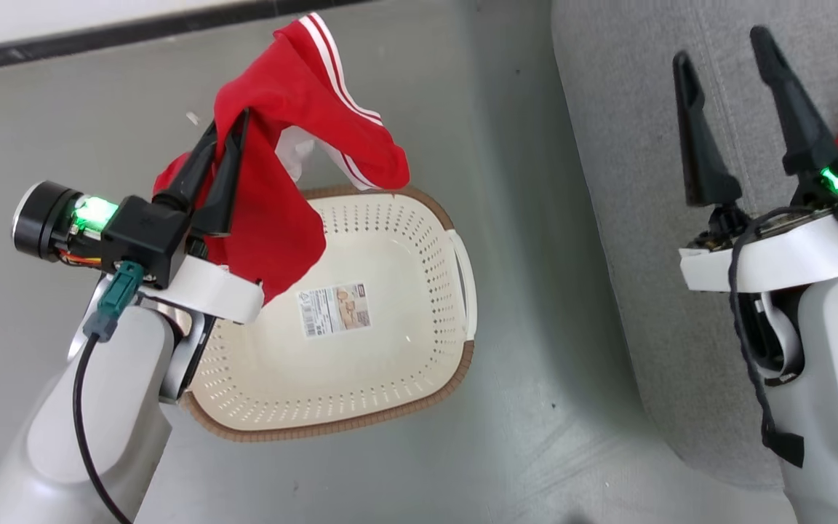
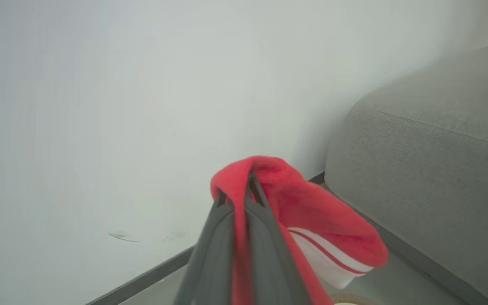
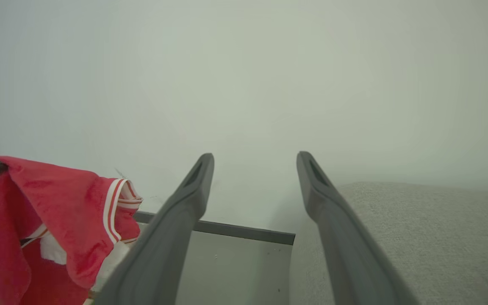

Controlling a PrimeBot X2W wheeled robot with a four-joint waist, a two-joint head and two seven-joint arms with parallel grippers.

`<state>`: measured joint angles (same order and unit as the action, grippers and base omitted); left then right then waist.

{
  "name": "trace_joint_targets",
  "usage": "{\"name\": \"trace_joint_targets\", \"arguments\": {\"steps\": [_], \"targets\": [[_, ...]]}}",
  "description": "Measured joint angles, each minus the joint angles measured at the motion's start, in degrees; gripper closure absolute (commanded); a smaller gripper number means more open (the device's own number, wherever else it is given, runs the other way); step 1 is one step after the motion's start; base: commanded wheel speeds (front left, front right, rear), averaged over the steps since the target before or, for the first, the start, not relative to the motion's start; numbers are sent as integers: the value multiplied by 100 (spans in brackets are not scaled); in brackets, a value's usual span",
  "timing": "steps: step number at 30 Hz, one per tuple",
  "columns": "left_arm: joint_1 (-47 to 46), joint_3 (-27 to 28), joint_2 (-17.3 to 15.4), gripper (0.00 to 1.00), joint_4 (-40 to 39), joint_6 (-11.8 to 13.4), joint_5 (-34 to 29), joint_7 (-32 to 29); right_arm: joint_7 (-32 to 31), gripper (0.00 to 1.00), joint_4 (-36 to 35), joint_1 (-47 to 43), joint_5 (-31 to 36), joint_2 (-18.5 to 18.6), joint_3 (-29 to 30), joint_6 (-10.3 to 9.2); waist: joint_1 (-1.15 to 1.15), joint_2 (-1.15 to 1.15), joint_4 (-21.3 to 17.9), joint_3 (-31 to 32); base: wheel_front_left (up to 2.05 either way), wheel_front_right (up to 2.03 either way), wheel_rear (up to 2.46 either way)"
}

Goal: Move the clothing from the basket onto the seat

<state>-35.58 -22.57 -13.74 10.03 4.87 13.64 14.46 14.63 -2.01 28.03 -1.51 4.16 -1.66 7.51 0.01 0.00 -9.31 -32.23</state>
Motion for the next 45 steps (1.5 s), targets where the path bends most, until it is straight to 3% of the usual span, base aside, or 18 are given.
{"name": "trace_joint_targets", "arguments": {"steps": [13,21,45], "targets": [[270,-10,-289,100,-359,-204,58,-74,0,0,326,-438,100,168,-403,0,0,0,271,874,0,0,0],[350,-45,-302,100,-536,-311,209,-283,0,0,508,-623,99,258,-735,0,0,0,395,1344,0,0,0],[574,-415,-259,100,-1004,-624,515,-927,-1,0,860,-1168,-163,649,-3005,1,-1,0,698,2701,0,0,0]]}}
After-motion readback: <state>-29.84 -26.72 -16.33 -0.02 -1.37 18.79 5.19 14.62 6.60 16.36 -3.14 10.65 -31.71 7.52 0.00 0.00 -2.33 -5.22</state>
